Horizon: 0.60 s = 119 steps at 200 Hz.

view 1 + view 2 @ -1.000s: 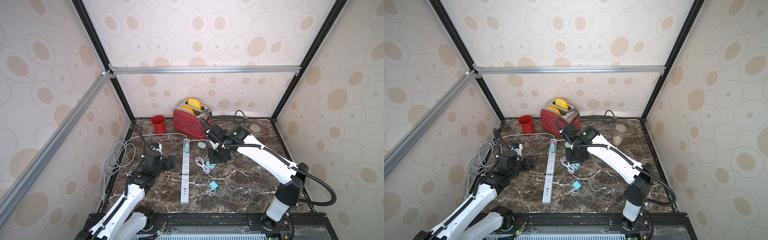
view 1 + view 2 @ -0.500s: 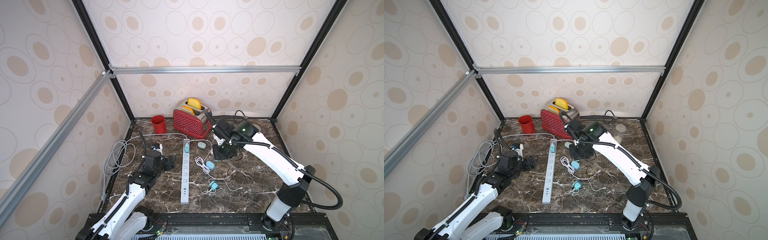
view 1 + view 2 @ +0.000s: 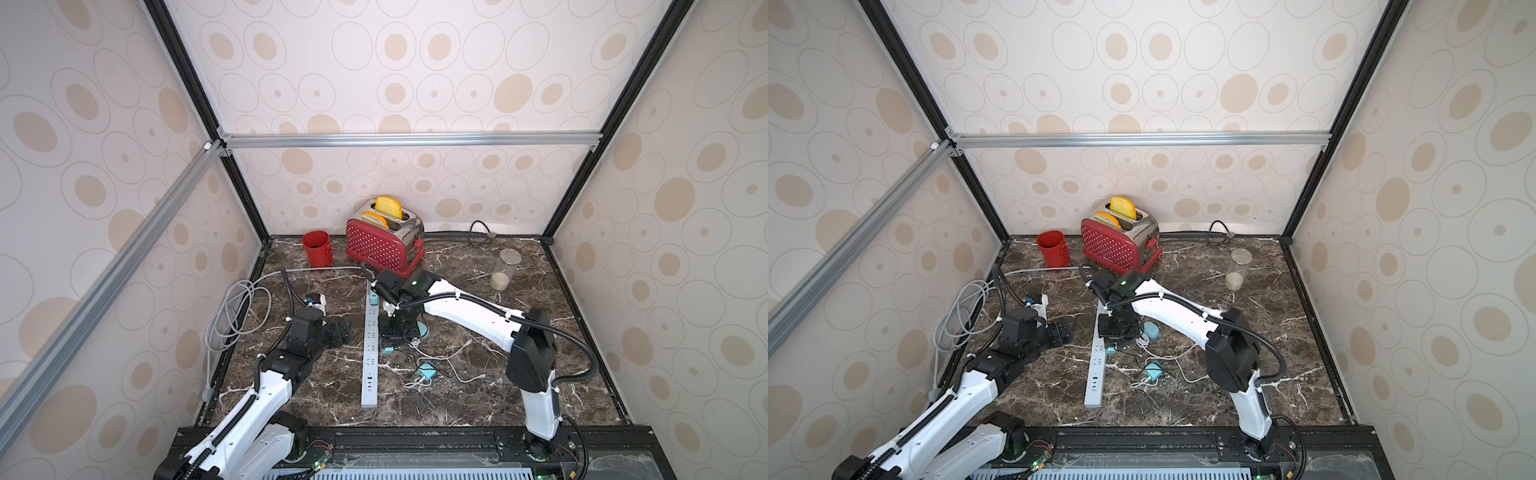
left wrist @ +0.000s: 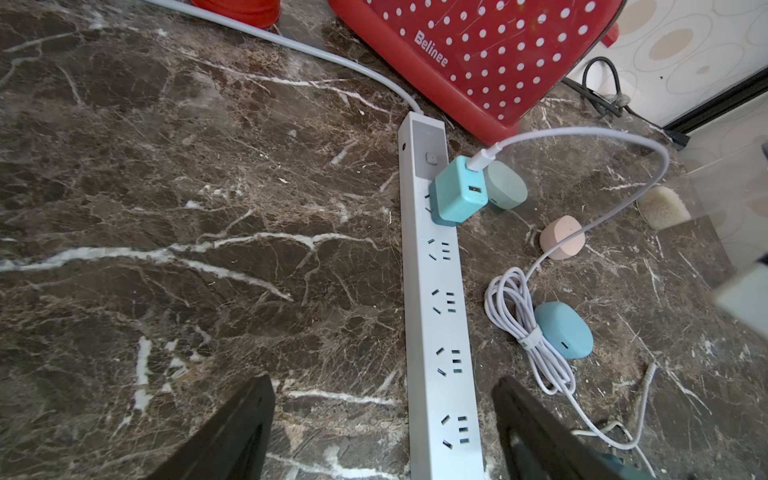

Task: Charge the bluetooth headset
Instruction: Pick up the plug from the center of the board, then insert the plug into the socket.

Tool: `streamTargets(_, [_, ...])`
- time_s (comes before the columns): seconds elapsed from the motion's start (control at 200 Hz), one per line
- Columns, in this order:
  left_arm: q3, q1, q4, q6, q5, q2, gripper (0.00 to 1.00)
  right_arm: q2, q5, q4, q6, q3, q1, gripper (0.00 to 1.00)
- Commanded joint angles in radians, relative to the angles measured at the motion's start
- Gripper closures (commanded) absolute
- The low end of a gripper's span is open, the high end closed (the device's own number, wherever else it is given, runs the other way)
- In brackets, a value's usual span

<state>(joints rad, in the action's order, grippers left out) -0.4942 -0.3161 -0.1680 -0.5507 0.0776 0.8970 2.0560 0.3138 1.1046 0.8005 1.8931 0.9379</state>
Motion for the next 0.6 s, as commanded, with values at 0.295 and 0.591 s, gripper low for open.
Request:
streamTargets(0.295, [0.010, -0.003, 0.042, 0.009, 0.041, -0.018, 0.16, 0.167, 0.003, 0.113, 0.051, 0.219, 0.020, 0.97])
streamTargets(0.591, [0.009, -0.003, 0.039, 0.000, 0.048, -0.015, 0.16, 0.191, 0.007, 0.136, 0.036, 0.208, 0.013, 0.97])
